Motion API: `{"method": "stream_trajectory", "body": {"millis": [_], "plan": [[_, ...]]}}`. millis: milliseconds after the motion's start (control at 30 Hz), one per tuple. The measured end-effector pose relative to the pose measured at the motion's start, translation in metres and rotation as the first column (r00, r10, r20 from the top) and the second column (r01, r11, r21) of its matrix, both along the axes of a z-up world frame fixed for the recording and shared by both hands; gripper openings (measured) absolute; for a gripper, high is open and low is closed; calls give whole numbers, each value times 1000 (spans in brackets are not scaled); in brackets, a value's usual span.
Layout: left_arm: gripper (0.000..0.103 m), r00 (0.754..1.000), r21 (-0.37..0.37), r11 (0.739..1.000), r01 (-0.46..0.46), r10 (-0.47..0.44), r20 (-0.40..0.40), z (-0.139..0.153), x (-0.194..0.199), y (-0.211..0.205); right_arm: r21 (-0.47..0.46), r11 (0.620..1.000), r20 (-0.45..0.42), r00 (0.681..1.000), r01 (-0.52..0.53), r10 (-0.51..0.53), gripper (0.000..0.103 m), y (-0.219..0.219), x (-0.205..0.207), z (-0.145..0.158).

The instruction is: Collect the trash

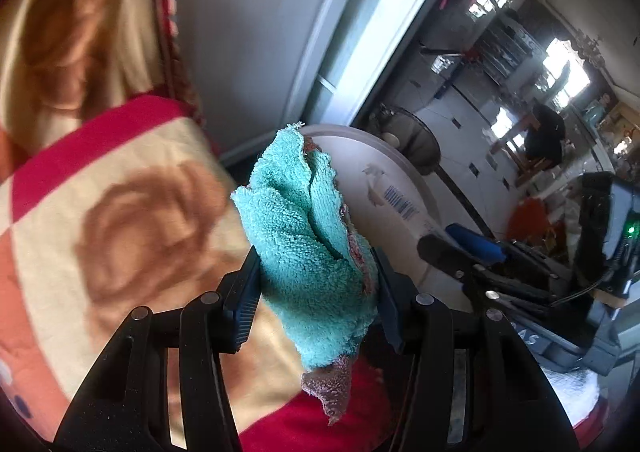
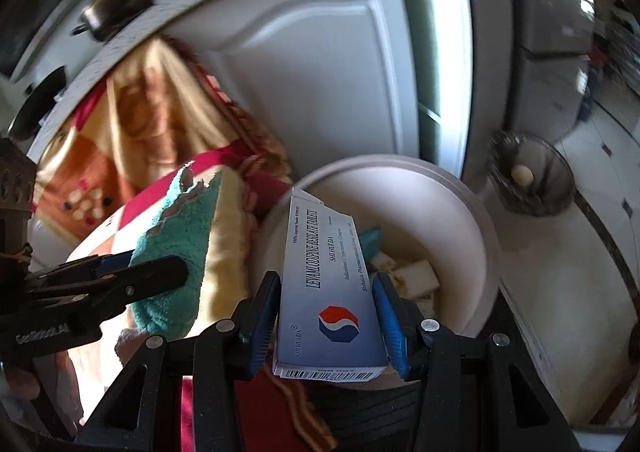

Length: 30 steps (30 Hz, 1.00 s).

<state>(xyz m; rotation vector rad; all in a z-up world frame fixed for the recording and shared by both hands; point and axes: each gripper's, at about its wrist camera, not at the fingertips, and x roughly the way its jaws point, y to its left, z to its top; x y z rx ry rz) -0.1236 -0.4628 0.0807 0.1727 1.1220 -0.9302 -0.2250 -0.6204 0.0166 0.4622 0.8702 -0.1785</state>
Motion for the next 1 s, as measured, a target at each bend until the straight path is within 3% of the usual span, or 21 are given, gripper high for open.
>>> {"method": "stream_trajectory", "body": {"millis": [133, 467, 667, 1000], "plan": [[51, 999, -3, 1000, 20, -20, -47, -13, 5, -22, 10, 999, -42, 999, 31, -31, 46, -13, 7, -16], [57, 999, -18, 999, 29, -30, -45, -22, 9, -36, 24, 995, -75, 992, 99, -97, 47, -31, 13, -36], [59, 997, -23, 997, 72, -72, -16, -19, 4, -38, 18, 993, -59, 992, 113, -112, 48, -26, 4, -29], [59, 995, -20, 999, 49, -47, 84, 6, -6, -22, -30, 993, 1, 994, 111, -111, 48, 2, -24, 3]]}}
